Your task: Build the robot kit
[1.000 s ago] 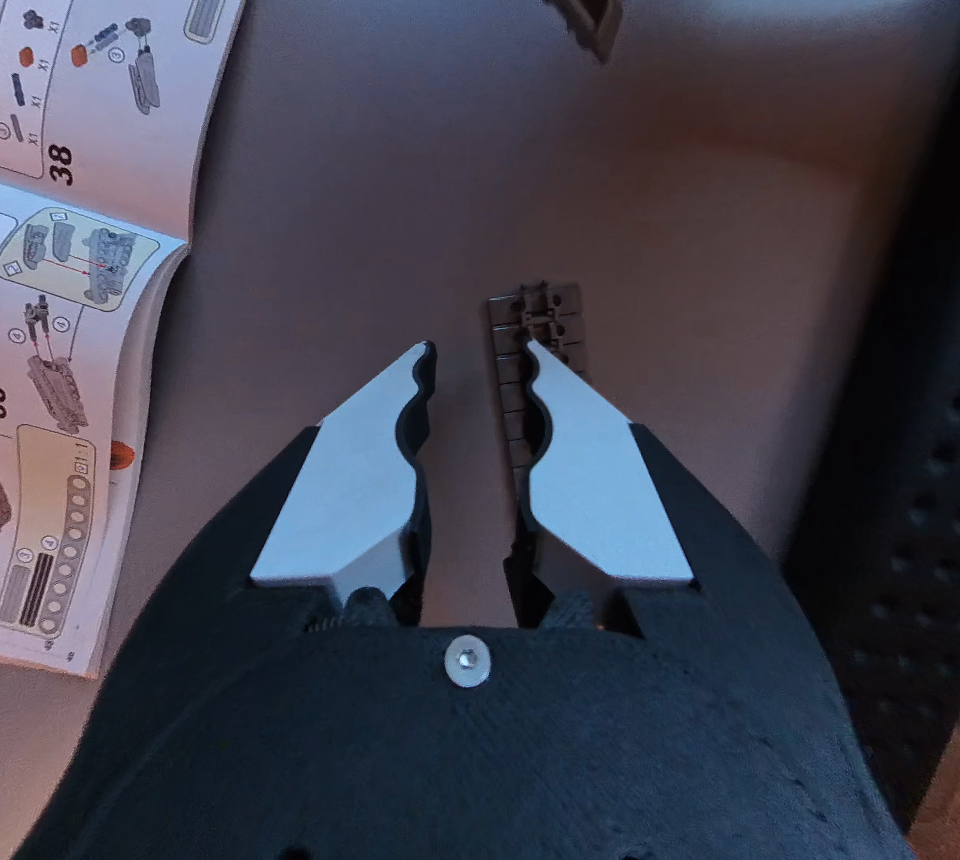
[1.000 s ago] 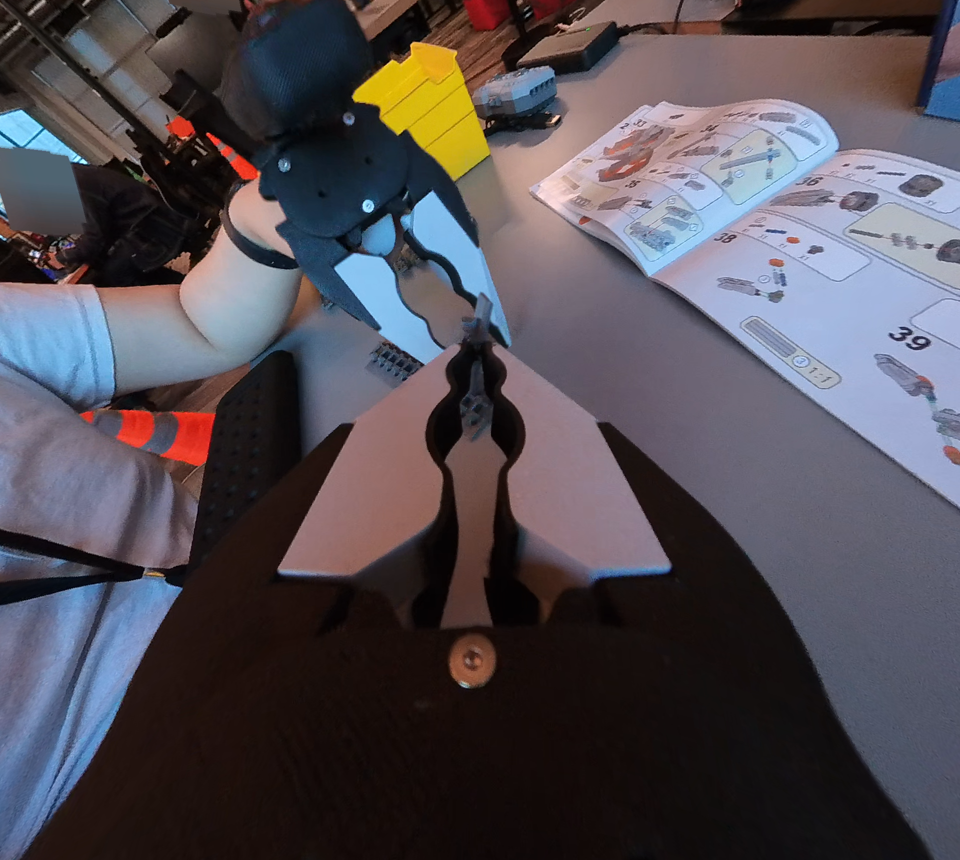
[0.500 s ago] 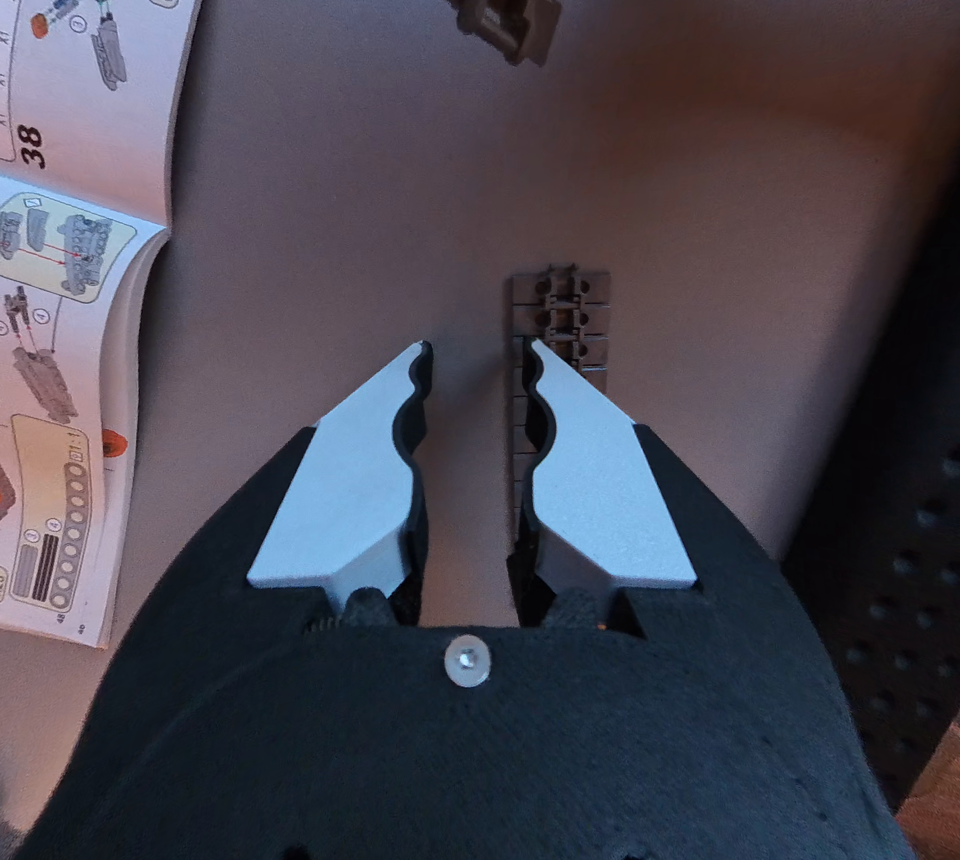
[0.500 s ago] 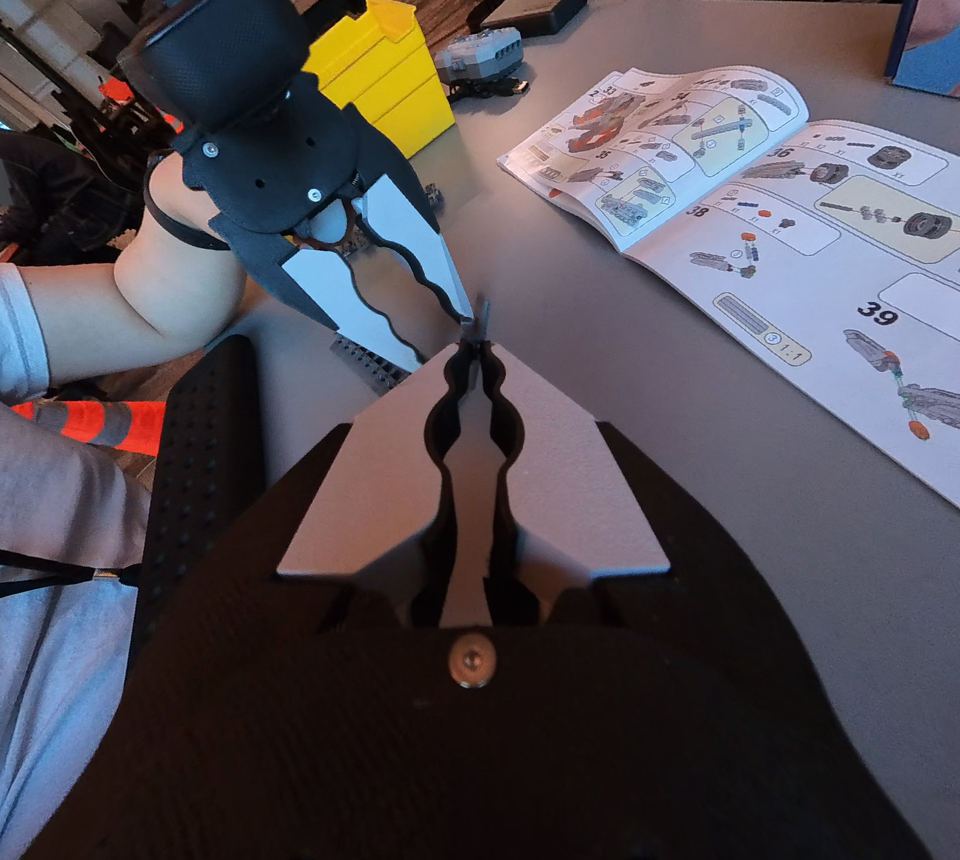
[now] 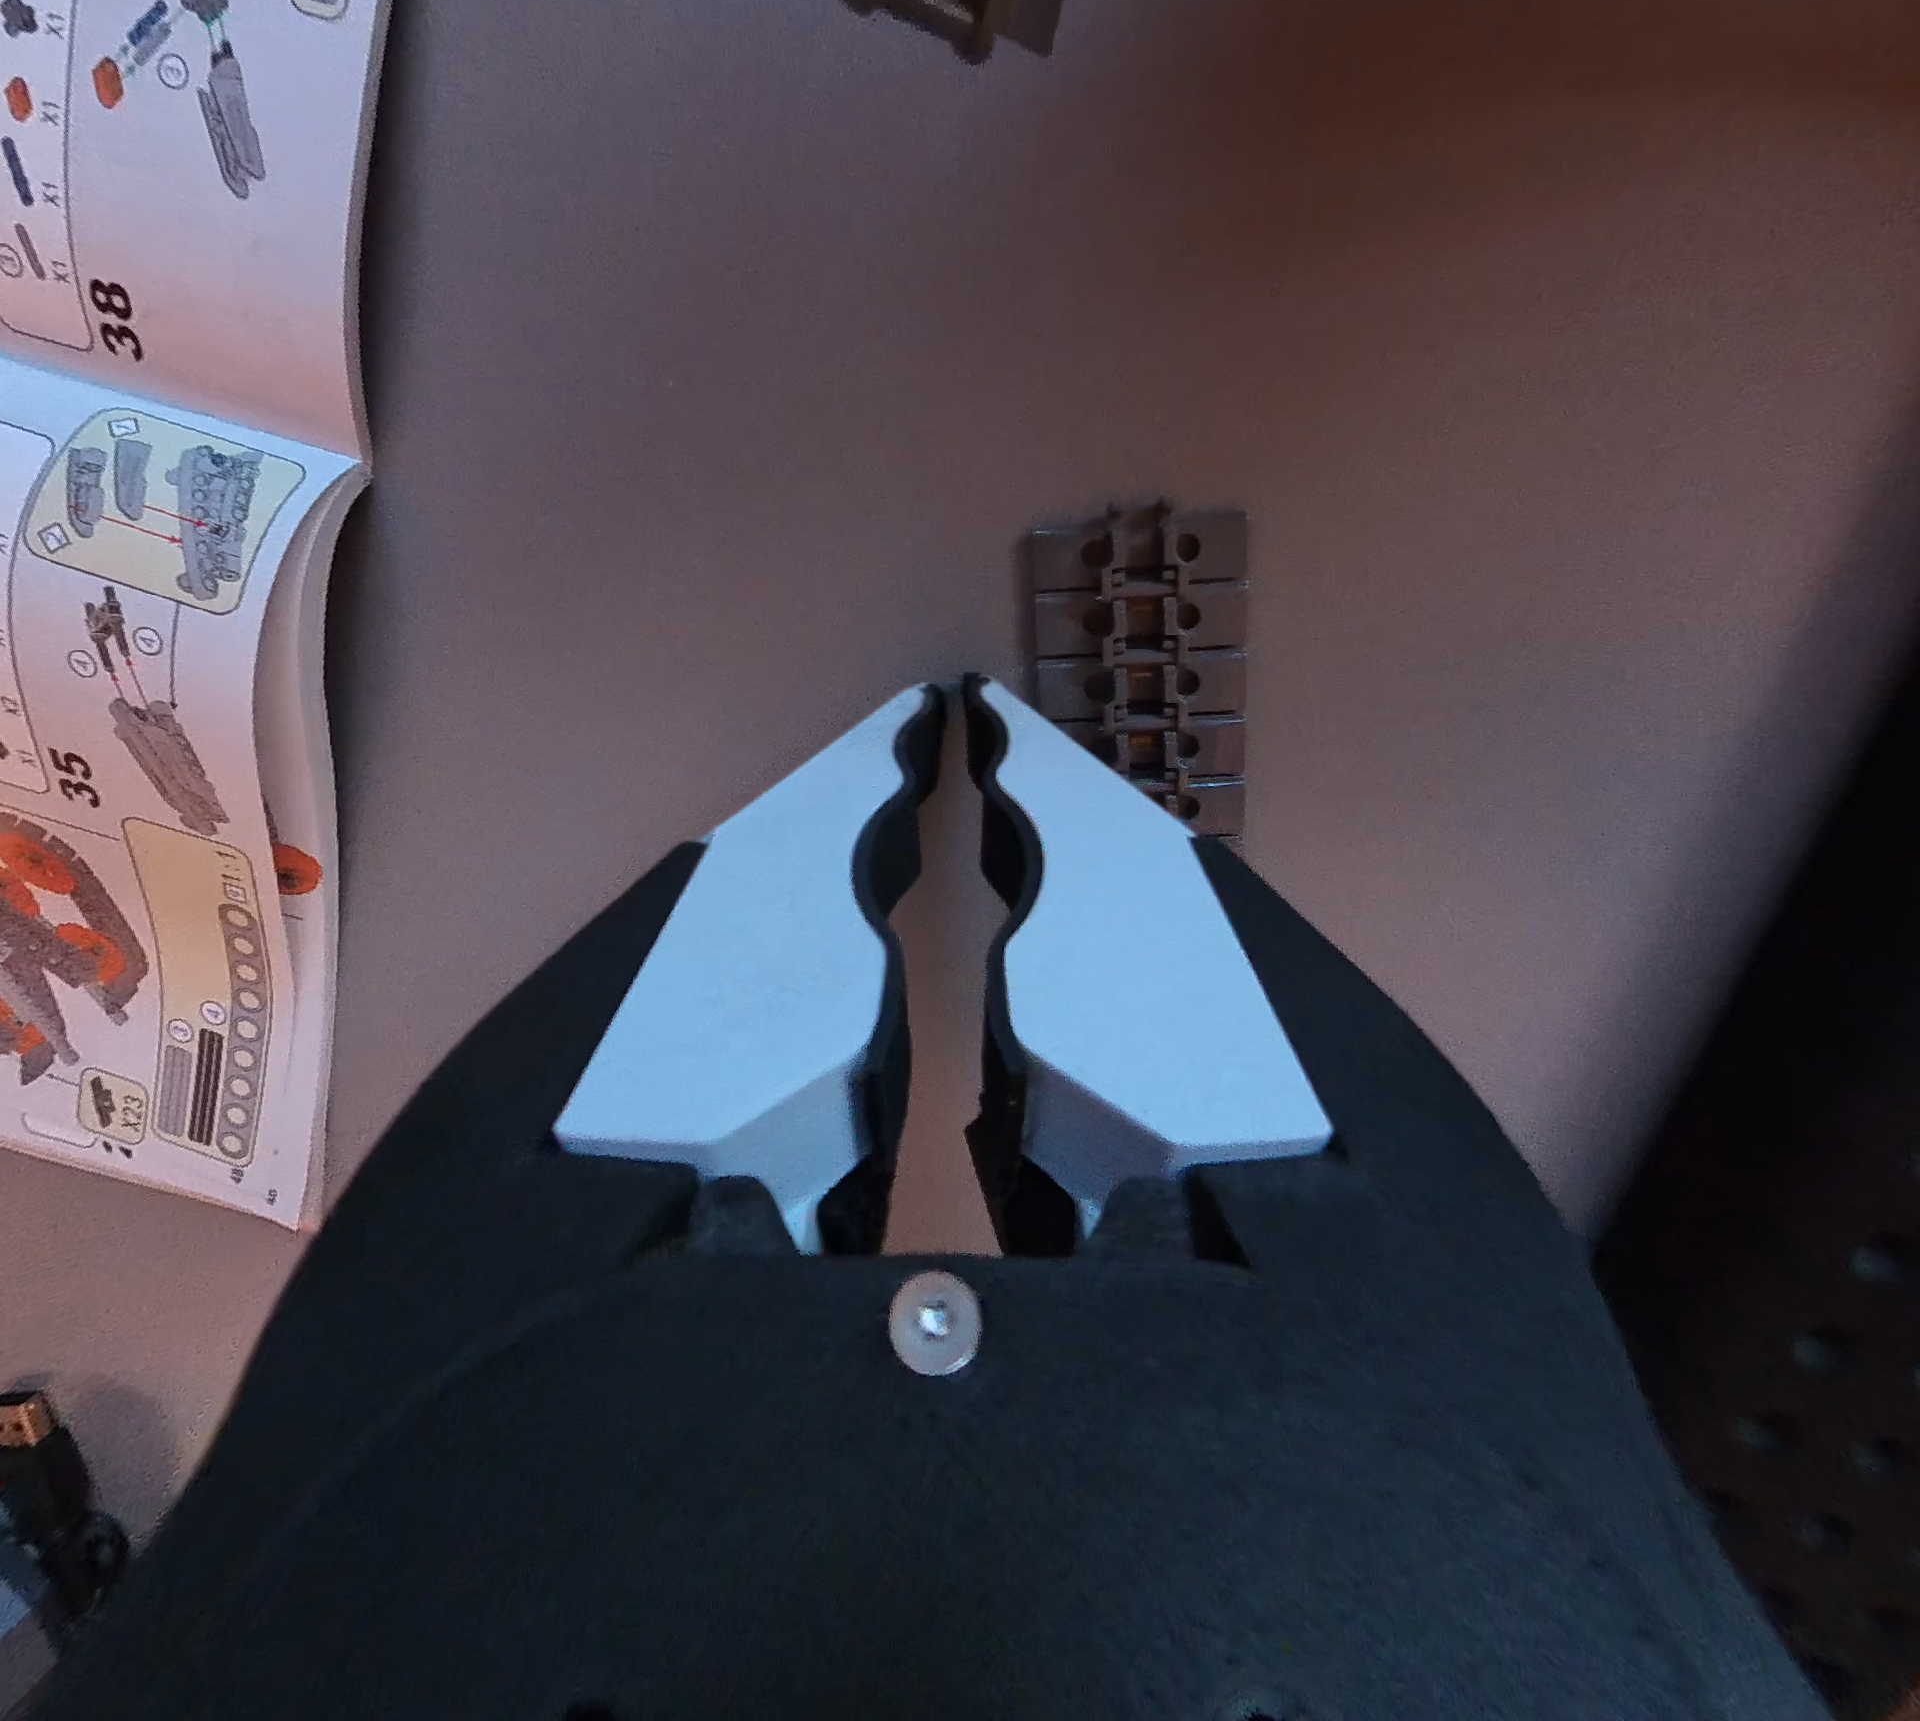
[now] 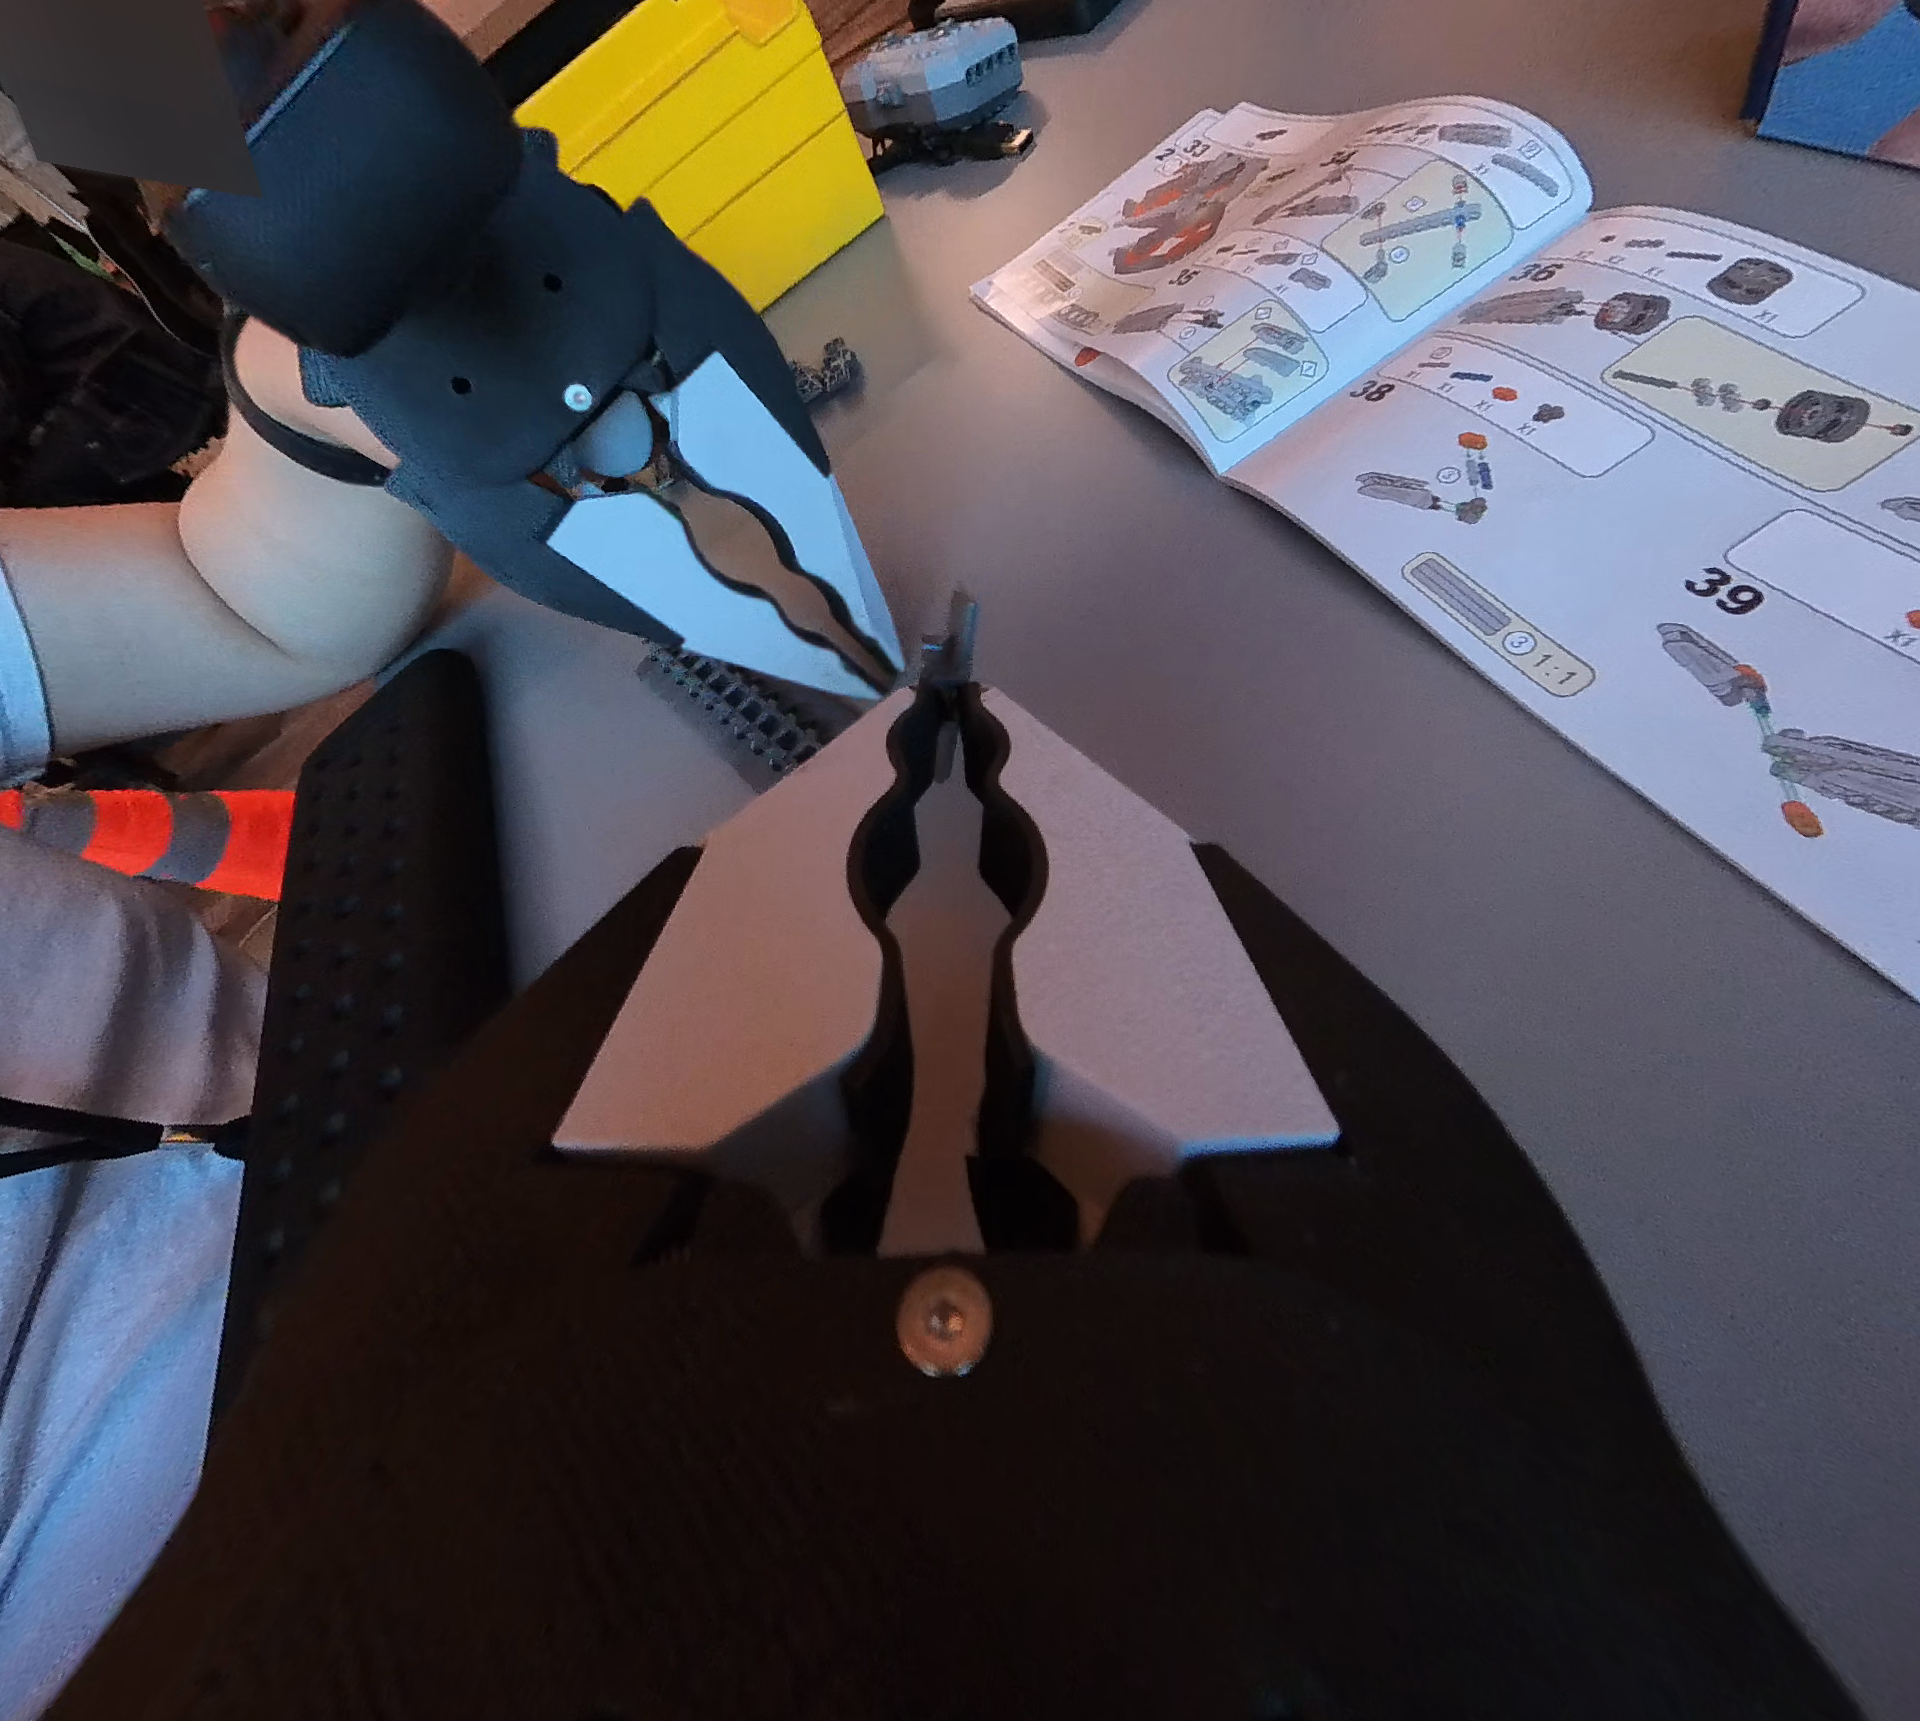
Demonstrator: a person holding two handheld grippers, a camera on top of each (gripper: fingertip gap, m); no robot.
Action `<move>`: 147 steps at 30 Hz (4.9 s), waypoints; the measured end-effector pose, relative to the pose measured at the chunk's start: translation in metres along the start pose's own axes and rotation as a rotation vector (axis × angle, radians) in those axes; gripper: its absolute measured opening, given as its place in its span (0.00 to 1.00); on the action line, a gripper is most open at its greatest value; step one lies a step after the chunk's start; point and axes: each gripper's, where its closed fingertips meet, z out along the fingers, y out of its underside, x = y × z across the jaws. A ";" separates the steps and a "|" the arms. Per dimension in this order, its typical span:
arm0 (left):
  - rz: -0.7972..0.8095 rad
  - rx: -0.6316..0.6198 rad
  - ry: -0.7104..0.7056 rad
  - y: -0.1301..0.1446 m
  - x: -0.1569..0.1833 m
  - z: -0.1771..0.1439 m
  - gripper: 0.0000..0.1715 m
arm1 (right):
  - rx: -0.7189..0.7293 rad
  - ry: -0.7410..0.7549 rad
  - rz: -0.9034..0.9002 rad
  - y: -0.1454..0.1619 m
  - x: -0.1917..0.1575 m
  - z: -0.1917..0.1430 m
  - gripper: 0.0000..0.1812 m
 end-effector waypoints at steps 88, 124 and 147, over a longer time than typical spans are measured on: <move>-0.186 0.557 0.773 -0.053 0.035 -0.015 0.17 | -0.258 -0.098 0.003 0.049 -0.004 0.027 0.00; -0.241 0.592 0.484 -0.061 0.003 -0.001 0.12 | -0.276 0.031 0.034 0.055 0.025 0.019 0.00; -0.103 0.653 0.611 -0.051 0.013 -0.020 0.19 | -0.200 -0.049 -0.323 0.036 -0.008 0.037 0.01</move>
